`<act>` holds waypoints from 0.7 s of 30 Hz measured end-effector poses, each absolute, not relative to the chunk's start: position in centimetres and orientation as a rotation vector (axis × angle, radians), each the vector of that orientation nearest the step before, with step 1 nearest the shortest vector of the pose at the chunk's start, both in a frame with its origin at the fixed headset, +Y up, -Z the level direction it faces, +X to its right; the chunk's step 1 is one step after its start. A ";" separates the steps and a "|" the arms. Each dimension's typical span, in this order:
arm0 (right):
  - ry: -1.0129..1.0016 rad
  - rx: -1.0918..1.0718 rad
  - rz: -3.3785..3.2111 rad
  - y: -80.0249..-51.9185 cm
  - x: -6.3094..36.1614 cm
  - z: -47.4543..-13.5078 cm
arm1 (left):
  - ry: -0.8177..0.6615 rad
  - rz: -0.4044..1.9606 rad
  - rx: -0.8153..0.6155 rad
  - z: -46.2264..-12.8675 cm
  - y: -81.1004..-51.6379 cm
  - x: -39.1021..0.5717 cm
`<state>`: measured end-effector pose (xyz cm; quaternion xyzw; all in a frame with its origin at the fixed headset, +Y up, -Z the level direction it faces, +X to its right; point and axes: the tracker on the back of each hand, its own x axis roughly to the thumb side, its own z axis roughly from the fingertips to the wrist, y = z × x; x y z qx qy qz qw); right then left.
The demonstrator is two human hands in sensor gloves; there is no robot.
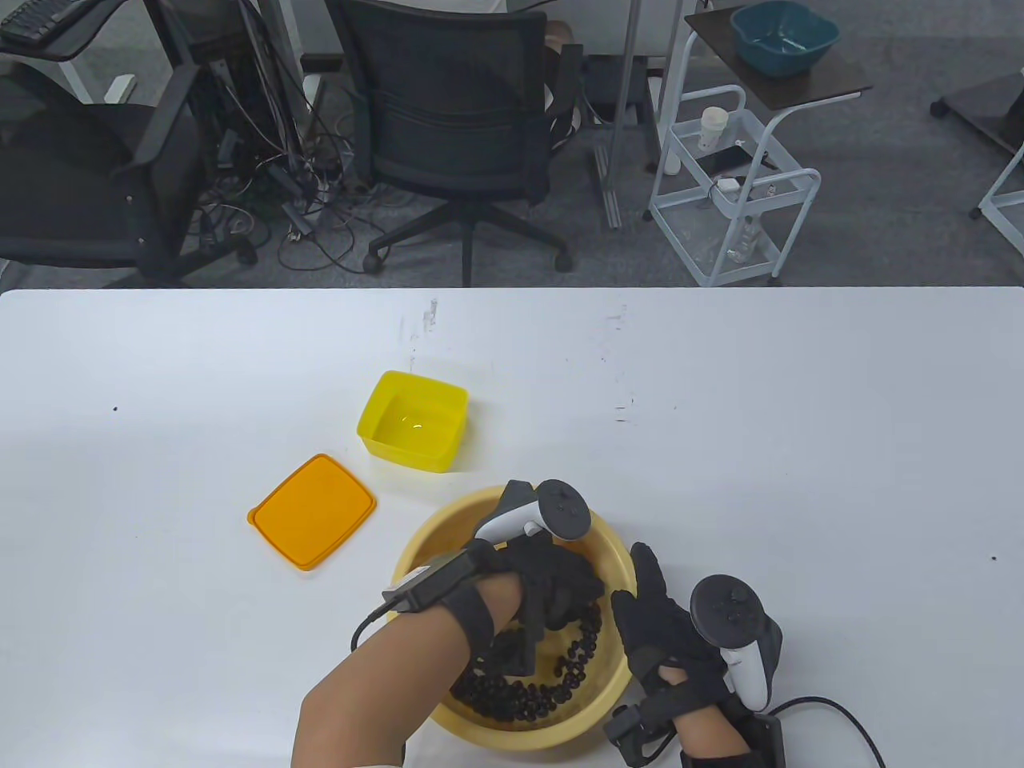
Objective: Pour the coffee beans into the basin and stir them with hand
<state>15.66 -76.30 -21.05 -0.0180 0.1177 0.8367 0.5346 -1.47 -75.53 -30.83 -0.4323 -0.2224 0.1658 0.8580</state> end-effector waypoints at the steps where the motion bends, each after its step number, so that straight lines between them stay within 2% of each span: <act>1: 0.280 -0.043 1.994 -76.3 15.7 -21.0 | -0.480 0.293 -0.854 -30.8 -75.2 -1.4; 3: 0.281 -0.042 1.993 -76.3 15.7 -21.0 | -0.499 0.173 -0.749 -30.5 -74.8 -1.3; 7: 0.283 -0.043 1.991 -76.3 15.7 -21.0 | -0.555 0.042 -0.699 -30.1 -74.6 -0.9; 10: 0.282 -0.042 1.992 -76.3 15.7 -21.0 | -0.533 -0.047 -0.673 -29.9 -74.4 -0.8; 13: 0.282 -0.041 1.993 -76.3 15.7 -21.0 | -0.458 -0.273 -0.664 -29.9 -74.0 -0.8; 15: 0.283 -0.041 1.992 -76.3 15.7 -21.0 | -0.418 -0.452 -0.721 -29.9 -74.2 -1.1; 18: 0.283 -0.041 1.993 -76.3 15.7 -21.0 | -0.362 -0.644 -0.879 -29.7 -75.4 -2.0; 19: 0.283 -0.041 1.992 -76.3 15.7 -21.0 | -0.359 -0.655 -0.935 -29.7 -75.8 -2.3; 21: 0.282 -0.041 1.993 -76.3 15.7 -21.0 | -0.309 -0.562 -1.162 -29.4 -76.8 -3.0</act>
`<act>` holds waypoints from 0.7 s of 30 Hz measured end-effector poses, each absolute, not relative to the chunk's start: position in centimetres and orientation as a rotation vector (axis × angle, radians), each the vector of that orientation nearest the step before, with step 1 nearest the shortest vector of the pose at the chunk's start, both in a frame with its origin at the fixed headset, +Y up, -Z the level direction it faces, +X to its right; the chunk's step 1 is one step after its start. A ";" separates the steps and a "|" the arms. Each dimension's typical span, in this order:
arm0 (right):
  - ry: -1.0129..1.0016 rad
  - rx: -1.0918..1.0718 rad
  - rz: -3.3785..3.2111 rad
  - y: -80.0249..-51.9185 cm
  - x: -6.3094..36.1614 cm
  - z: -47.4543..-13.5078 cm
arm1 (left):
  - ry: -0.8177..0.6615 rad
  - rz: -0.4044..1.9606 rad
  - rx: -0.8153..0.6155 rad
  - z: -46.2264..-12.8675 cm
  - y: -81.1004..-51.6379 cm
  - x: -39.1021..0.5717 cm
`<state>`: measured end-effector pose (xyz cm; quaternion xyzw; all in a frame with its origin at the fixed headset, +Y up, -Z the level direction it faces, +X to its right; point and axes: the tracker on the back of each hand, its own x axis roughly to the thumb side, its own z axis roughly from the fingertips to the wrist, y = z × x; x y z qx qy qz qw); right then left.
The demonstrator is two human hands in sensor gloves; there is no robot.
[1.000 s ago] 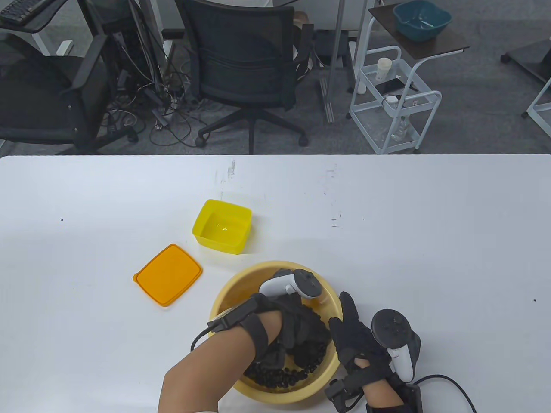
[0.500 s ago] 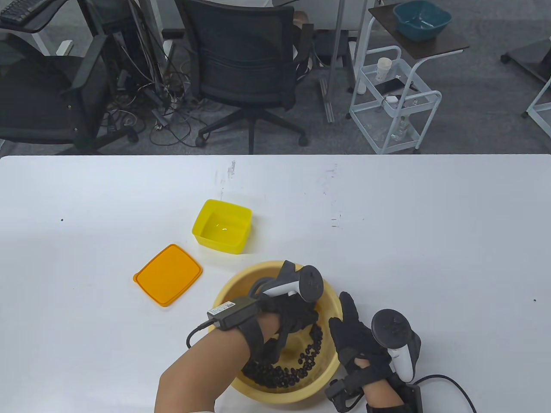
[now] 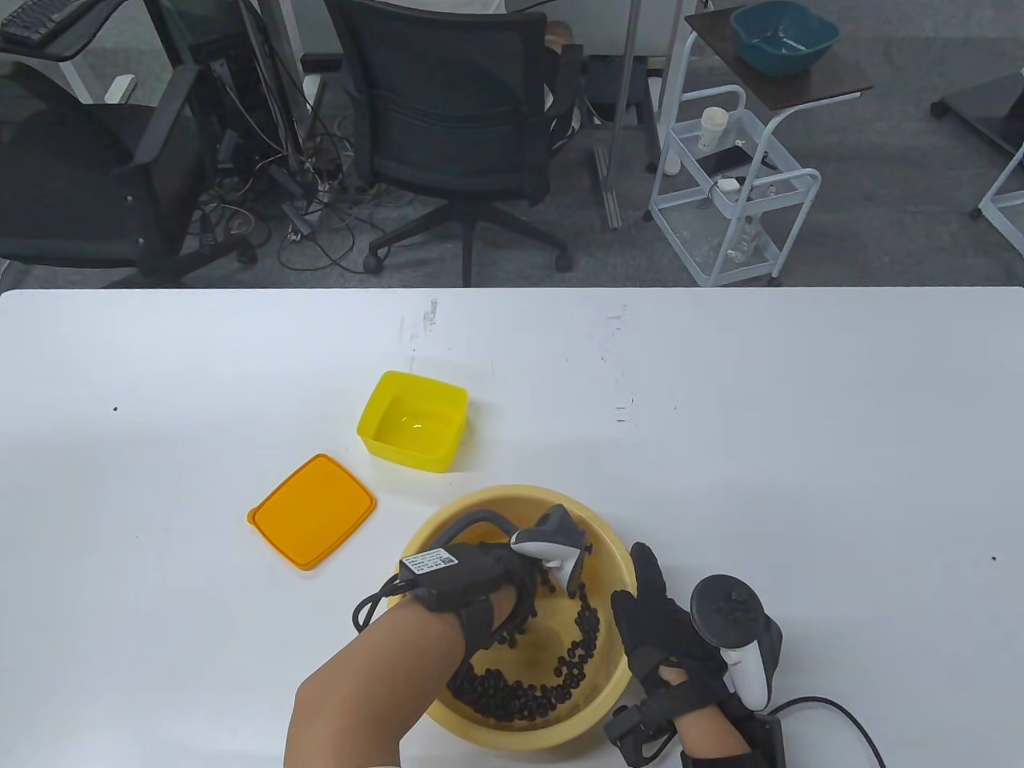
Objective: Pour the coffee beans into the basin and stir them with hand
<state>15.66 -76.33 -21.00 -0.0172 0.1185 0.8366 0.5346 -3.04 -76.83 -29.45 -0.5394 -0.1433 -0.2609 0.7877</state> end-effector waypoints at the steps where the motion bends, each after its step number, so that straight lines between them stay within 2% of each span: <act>1: 0.282 -0.041 1.993 -76.3 15.7 -21.0 | -0.293 -0.509 -1.230 -29.3 -77.1 -3.2; 5: 0.282 -0.041 1.994 -76.3 15.7 -21.0 | -0.342 -0.265 -1.406 -28.2 -78.1 -2.9; 10: 0.282 -0.042 1.994 -76.3 15.7 -21.0 | -0.469 0.151 -1.516 -27.1 -79.0 -0.7; 16: 0.281 -0.047 1.992 -76.4 15.8 -21.0 | -0.512 0.441 -1.407 -28.7 -78.6 -0.4; 21: 0.281 -0.045 1.992 -76.3 15.7 -21.0 | -0.422 0.571 -1.224 -30.6 -77.8 -1.6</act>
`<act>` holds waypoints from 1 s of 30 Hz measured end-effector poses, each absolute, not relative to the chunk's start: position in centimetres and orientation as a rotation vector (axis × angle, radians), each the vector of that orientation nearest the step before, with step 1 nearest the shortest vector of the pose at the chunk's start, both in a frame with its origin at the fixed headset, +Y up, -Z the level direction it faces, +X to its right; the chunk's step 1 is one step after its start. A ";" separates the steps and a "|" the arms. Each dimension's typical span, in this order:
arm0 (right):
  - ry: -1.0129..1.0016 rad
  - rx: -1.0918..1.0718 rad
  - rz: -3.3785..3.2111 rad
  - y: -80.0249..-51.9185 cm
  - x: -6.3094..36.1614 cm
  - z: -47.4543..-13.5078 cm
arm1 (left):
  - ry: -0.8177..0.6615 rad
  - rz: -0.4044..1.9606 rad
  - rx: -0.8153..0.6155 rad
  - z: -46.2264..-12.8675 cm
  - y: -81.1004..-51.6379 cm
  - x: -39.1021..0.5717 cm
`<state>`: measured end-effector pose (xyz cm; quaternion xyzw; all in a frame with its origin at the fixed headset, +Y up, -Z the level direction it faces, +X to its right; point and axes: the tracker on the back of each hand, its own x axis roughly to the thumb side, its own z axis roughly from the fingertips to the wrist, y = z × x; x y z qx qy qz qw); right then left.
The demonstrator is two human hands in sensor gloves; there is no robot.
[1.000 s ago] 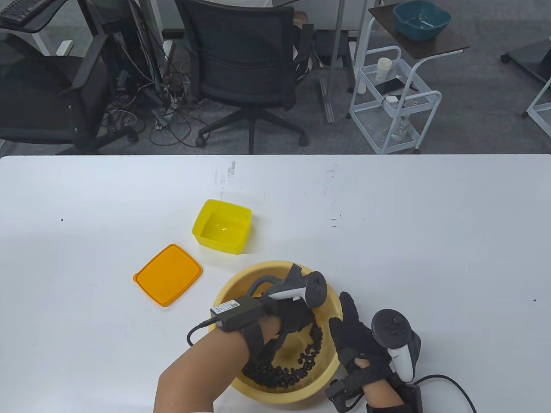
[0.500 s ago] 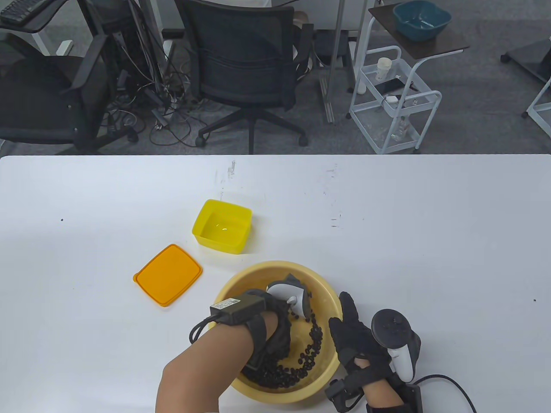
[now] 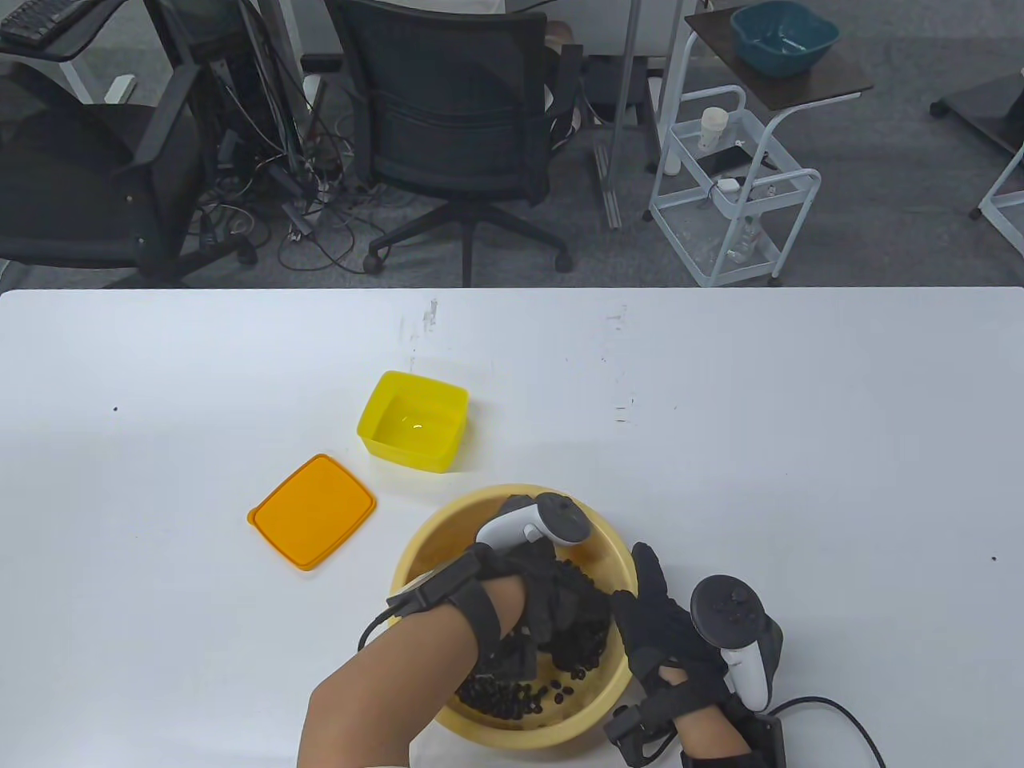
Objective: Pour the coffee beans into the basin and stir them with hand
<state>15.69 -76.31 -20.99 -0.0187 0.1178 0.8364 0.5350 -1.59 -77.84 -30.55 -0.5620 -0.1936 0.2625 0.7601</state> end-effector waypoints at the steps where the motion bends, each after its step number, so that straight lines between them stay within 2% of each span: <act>1: 0.282 -0.044 1.993 -76.3 15.7 -21.0 | -0.406 0.573 -1.188 -30.9 -77.6 -1.8; 10: 0.281 -0.044 1.994 -76.3 15.7 -21.0 | -0.426 0.395 -0.884 -31.5 -75.9 -2.2; 16: 0.281 -0.044 1.994 -76.3 15.8 -21.0 | -0.506 0.044 -0.664 -30.9 -74.6 -1.6; 20: 0.281 -0.043 1.994 -76.3 15.8 -21.0 | -0.488 -0.229 -0.621 -30.5 -74.1 -1.3; 23: 0.281 -0.043 1.994 -76.3 15.8 -21.0 | -0.426 -0.491 -0.679 -30.4 -74.3 -1.6; 25: 0.281 -0.043 1.994 -76.3 15.8 -21.0 | -0.386 -0.607 -0.846 -30.2 -75.1 -2.2; 30: 0.282 -0.043 1.993 -76.3 15.7 -21.0 | -0.330 -0.532 -1.241 -29.1 -77.5 -3.4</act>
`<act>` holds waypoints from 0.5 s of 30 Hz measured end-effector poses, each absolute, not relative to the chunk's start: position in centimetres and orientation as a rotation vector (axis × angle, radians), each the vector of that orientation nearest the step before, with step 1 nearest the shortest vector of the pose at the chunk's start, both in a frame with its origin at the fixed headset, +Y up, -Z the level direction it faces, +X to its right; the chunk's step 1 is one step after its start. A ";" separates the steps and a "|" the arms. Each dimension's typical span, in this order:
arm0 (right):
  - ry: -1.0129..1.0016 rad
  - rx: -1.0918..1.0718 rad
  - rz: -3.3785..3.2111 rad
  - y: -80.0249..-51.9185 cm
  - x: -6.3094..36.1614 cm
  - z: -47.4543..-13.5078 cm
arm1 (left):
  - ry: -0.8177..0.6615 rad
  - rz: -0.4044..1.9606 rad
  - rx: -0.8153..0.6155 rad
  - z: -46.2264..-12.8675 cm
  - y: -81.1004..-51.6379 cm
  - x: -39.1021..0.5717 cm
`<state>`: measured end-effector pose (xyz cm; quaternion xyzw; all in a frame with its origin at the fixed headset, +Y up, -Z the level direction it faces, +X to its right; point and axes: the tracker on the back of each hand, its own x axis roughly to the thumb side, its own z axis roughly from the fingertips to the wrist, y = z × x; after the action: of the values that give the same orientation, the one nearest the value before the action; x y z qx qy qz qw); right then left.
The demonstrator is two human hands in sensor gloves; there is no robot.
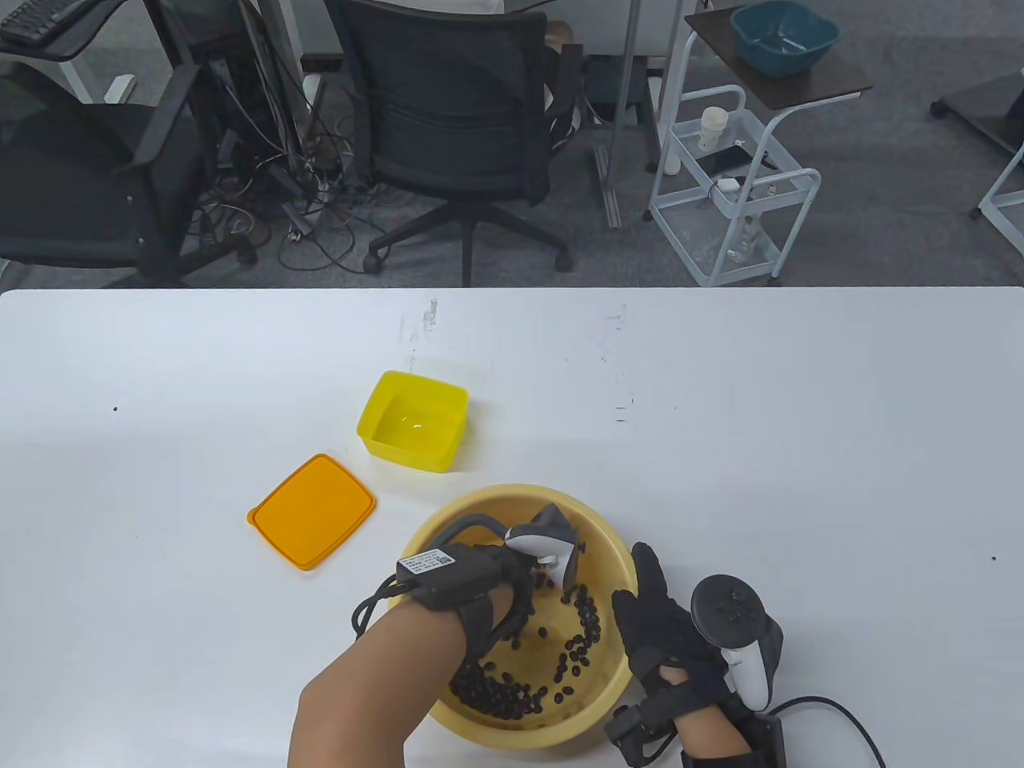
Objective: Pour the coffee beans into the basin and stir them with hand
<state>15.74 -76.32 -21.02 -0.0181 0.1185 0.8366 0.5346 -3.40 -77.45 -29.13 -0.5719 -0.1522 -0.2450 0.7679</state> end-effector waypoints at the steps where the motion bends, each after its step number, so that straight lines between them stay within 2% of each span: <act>1: 0.284 -0.043 1.991 -76.3 15.7 -21.0 | -0.349 -0.476 -1.290 -28.9 -77.8 -3.5; 7: 0.284 -0.043 1.992 -76.3 15.7 -21.0 | -0.435 -0.091 -1.498 -27.3 -79.1 -2.3; 11: 0.285 -0.042 1.992 -76.3 15.7 -21.0 | -0.500 0.163 -1.516 -27.2 -79.1 -0.9; 15: 0.285 -0.043 1.992 -76.3 15.7 -21.0 | -0.535 0.384 -1.443 -28.2 -78.7 -0.3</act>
<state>15.72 -76.34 -21.04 -0.0178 0.1195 0.8363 0.5348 -0.28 -78.71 -28.23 -0.6482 -0.2402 0.1725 0.7017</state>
